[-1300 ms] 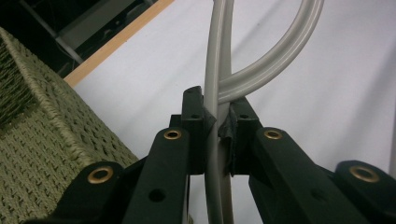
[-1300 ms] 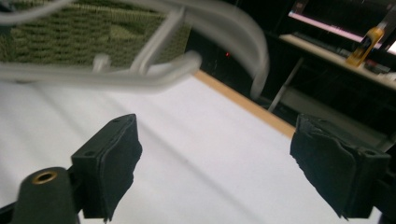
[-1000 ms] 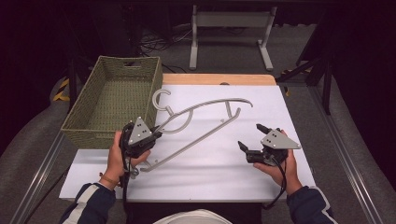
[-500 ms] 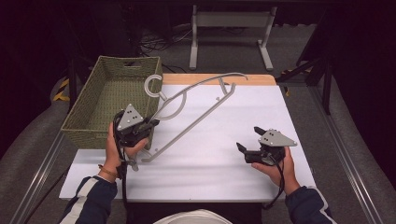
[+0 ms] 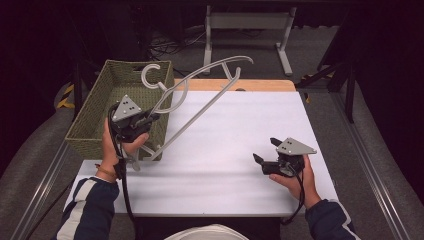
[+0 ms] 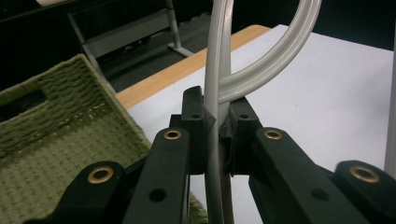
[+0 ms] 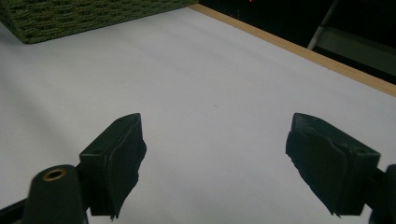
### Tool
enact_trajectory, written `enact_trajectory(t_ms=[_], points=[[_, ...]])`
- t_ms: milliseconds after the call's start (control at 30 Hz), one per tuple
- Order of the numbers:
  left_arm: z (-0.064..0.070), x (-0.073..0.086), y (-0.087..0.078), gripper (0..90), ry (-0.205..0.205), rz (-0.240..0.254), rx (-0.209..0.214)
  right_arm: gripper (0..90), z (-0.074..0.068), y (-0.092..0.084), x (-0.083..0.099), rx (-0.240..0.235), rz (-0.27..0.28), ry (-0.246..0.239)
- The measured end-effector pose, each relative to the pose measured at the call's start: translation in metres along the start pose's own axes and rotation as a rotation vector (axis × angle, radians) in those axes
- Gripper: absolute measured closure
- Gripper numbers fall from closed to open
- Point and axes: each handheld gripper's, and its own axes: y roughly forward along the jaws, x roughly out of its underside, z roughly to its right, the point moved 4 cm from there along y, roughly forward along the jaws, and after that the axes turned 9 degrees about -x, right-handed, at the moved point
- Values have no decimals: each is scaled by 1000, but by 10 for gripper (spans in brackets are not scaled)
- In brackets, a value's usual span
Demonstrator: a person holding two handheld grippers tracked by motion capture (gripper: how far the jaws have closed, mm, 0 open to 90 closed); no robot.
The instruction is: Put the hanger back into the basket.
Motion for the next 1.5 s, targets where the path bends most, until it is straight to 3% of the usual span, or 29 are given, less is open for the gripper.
enact_trajectory(t_ms=[167,333,533,600,867,1067,1233,1367,1500], points=[[-19,-3,-2,810,-2,2,-32,191,-4,-1,-1,-17,-7,-28],[-38,-2,-3,811,26,23,-68,195,-8,1,-1,-23,-17,-42],[-68,-1,-1,810,4,23,-126,204,-9,4,0,-34,-31,-47],[-72,-1,0,810,2,20,-129,204,-9,5,1,-37,-35,-47],[-107,10,10,809,-56,-33,-173,201,-13,10,3,-54,-59,-53],[-132,8,15,809,-58,-51,-230,200,-14,13,5,-60,-72,-50],[-147,12,26,809,-42,-80,-268,200,-15,17,7,-76,-92,-64],[-154,25,38,808,-27,-161,-264,199,-19,19,9,-98,-111,-85],[-155,32,44,806,-26,-186,-269,198,-21,20,10,-107,-121,-99]])
